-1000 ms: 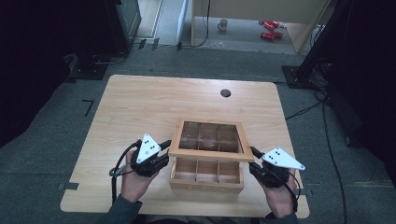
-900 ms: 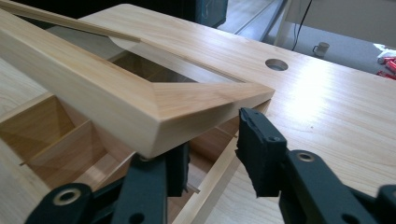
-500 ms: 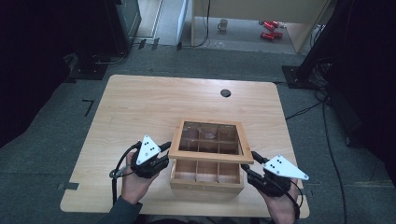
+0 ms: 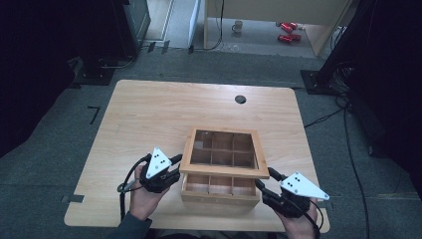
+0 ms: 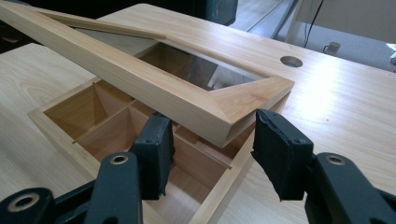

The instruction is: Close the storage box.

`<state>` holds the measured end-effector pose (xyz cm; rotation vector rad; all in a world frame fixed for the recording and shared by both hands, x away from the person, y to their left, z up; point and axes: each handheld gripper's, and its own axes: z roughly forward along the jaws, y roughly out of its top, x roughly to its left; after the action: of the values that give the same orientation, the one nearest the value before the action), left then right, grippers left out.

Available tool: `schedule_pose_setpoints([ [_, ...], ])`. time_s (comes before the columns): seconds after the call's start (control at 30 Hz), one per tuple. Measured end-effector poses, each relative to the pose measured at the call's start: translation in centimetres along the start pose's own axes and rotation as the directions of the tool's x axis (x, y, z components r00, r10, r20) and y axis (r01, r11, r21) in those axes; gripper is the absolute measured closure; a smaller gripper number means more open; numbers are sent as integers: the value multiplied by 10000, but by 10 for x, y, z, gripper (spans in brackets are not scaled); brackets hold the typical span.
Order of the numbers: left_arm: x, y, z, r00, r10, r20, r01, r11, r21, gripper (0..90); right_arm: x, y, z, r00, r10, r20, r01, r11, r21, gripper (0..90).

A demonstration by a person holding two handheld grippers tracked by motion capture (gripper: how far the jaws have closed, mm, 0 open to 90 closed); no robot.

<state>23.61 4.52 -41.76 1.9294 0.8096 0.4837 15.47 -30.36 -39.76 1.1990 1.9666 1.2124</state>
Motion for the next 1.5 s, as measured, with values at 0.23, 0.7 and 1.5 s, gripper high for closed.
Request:
schedule_pose_setpoints([
  [0.23,-2,-7,0,9999,-103,121,101,9998,155,690,3,-7,1,9999,-95,80,94,9999,129,485],
  [0.7,-14,-27,-8,9988,-38,497,13,9987,501,565,11,-29,4,9996,-156,240,145,9987,480,491],
  [1.5,-29,-42,-34,9923,220,1219,-234,9997,101,546,14,-46,10,9995,-197,246,177,9967,797,491],
])
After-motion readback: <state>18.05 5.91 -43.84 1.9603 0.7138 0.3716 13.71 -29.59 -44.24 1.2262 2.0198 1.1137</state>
